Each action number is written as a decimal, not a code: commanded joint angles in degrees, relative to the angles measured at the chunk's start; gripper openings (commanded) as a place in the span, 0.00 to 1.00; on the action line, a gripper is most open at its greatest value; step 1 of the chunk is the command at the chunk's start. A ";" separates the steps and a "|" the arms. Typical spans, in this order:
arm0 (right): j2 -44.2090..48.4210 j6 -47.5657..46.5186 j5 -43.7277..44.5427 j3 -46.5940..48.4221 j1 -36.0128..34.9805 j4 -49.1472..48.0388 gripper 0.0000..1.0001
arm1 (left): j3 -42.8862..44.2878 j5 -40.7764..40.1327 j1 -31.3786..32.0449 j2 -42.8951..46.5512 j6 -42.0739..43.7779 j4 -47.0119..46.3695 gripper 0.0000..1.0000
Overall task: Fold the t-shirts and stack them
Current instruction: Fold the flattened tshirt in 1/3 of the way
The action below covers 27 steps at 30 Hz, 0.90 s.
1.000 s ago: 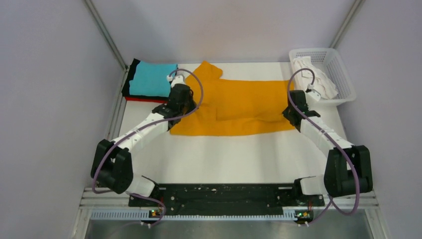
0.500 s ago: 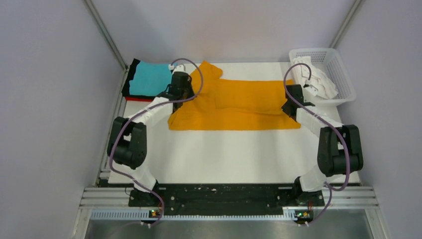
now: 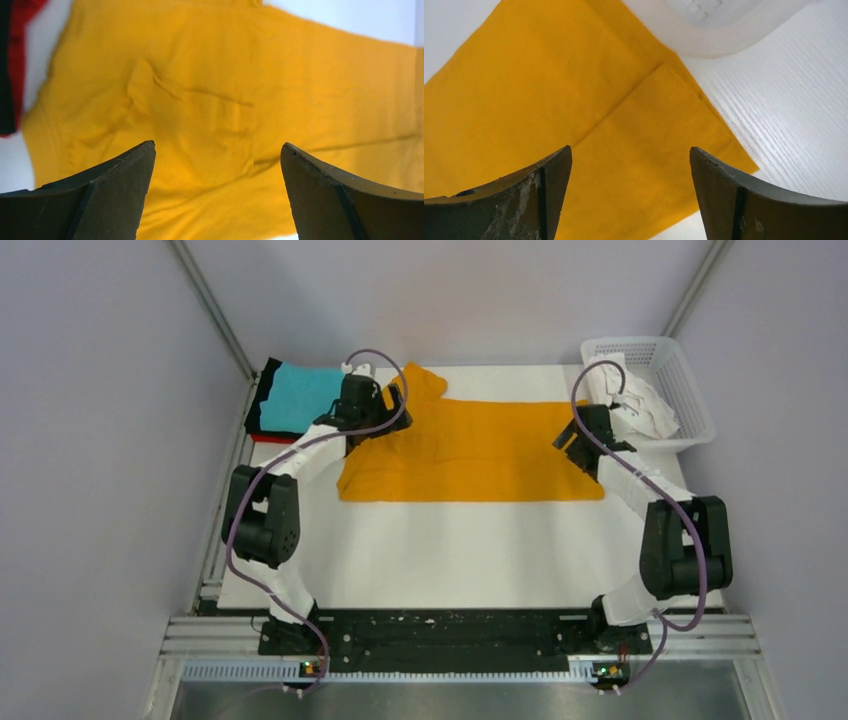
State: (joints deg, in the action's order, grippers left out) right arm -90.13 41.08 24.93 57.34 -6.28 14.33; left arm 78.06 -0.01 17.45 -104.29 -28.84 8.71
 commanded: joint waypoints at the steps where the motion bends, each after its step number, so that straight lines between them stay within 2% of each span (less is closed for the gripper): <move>1: 5.68 -3.24 -7.74 -6.12 -2.55 -6.39 0.91 | -7.15 9.73 0.21 4.14 -3.21 -5.31 0.99; 2: 4.92 -4.35 -9.82 -6.87 -3.21 -8.40 0.97 | -7.85 10.55 0.21 3.55 -4.02 -5.92 0.99; 3: 3.70 -5.47 -10.77 -6.74 -4.01 -9.18 0.99 | -7.95 11.39 0.22 2.58 -4.53 -6.24 0.99; 6: -2.60 -8.69 -11.72 -3.47 -6.80 -11.19 0.99 | -7.84 13.37 0.30 -1.62 -6.30 -8.00 0.99; 9: -9.15 -8.86 -13.60 0.67 -7.28 -9.14 0.99 | -6.68 14.97 0.26 -5.72 -7.62 -6.75 0.99; 12: -10.53 -7.72 -12.99 -1.35 -7.70 -8.74 0.99 | -9.91 13.29 0.30 -5.48 -8.73 -7.22 0.99; 20: 2.49 -3.40 -13.07 -17.58 -8.75 -8.81 0.99 | -26.72 12.20 1.84 4.94 -12.76 -10.31 0.99; 25: 14.06 1.08 -15.40 -27.29 -9.18 -3.22 0.99 | -38.46 8.09 7.24 14.31 -16.40 -8.98 0.99; 27: 18.79 5.06 -18.26 -31.25 -9.75 -0.96 0.99 | -42.71 3.70 10.19 18.86 -19.26 -5.98 0.99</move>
State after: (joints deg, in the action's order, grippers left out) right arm -77.91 38.94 11.33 32.93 -14.94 2.81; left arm 43.66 9.91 22.81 -91.88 -42.59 -5.48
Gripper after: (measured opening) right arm 0.985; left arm 0.990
